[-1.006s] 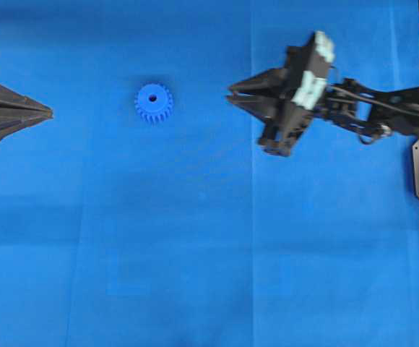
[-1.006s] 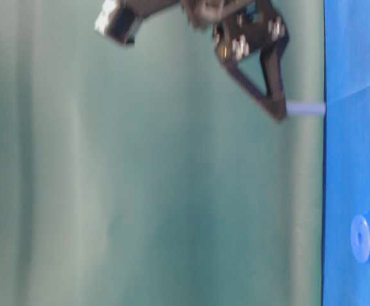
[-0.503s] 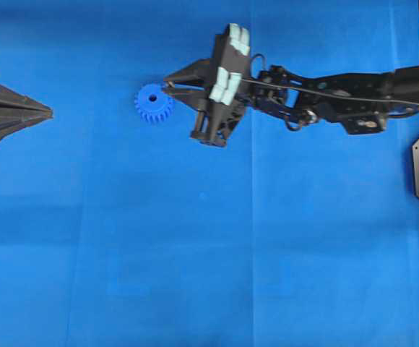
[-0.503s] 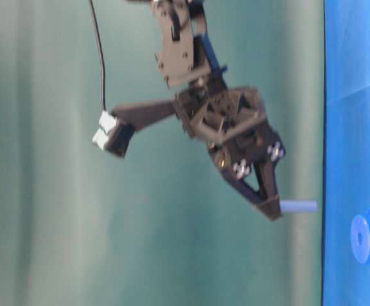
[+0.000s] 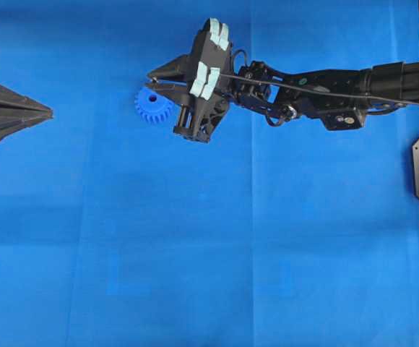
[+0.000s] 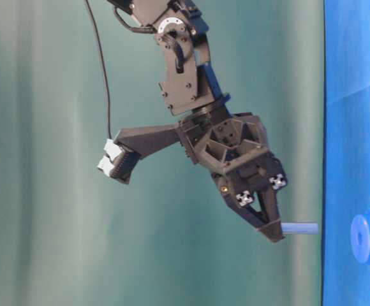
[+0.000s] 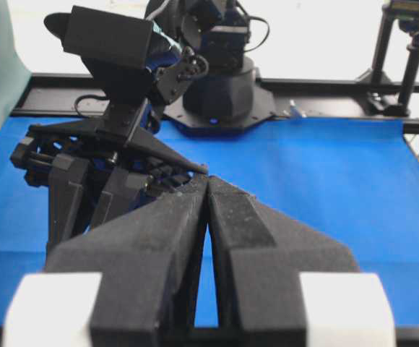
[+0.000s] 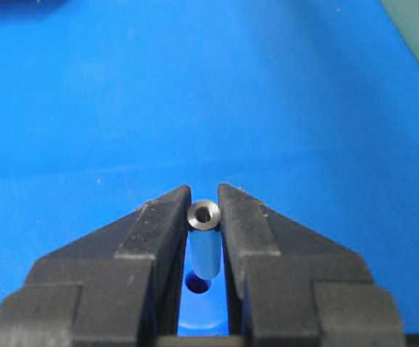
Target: Insert the shaft placed at a random location into the center hole of the small gear at another random location.
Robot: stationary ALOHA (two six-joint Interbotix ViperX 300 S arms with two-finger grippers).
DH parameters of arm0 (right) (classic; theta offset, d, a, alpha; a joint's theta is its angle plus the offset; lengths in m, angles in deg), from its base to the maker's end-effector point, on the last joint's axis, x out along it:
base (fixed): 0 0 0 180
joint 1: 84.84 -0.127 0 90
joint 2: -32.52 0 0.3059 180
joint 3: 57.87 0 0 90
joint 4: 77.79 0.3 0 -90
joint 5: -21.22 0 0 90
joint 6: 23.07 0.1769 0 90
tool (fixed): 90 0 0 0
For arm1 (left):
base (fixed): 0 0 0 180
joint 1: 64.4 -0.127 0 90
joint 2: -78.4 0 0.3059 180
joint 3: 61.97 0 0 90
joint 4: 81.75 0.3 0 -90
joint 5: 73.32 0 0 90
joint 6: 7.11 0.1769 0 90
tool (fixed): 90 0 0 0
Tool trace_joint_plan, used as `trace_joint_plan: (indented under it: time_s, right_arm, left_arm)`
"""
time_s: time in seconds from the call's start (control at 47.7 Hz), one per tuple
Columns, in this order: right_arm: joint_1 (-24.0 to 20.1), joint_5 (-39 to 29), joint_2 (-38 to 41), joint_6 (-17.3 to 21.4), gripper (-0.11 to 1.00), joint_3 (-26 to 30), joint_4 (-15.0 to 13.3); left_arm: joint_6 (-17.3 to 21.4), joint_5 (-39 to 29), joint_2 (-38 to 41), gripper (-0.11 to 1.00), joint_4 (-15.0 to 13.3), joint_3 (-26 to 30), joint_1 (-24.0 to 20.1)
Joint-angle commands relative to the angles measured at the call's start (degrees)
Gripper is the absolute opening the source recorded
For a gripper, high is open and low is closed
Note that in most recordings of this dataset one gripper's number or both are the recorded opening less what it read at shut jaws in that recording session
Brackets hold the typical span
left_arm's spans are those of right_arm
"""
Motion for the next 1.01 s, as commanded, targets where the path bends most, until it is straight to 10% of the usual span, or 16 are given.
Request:
trace_joint_plan:
  time_s: [0.0, 0.985]
  right_arm:
    - [0.09, 1.76, -0.09, 0.00, 0.04, 1.41, -0.09]
    - [0.18, 3.87, -0.70, 1.32, 0.04, 1.14, 0.44]
  left_arm:
    - [-0.09, 0.44, 0.18, 0.00, 0.09, 0.97, -0.09]
    - [-0.09, 0.44, 0.18, 0.00, 0.18, 0.97, -0.70]
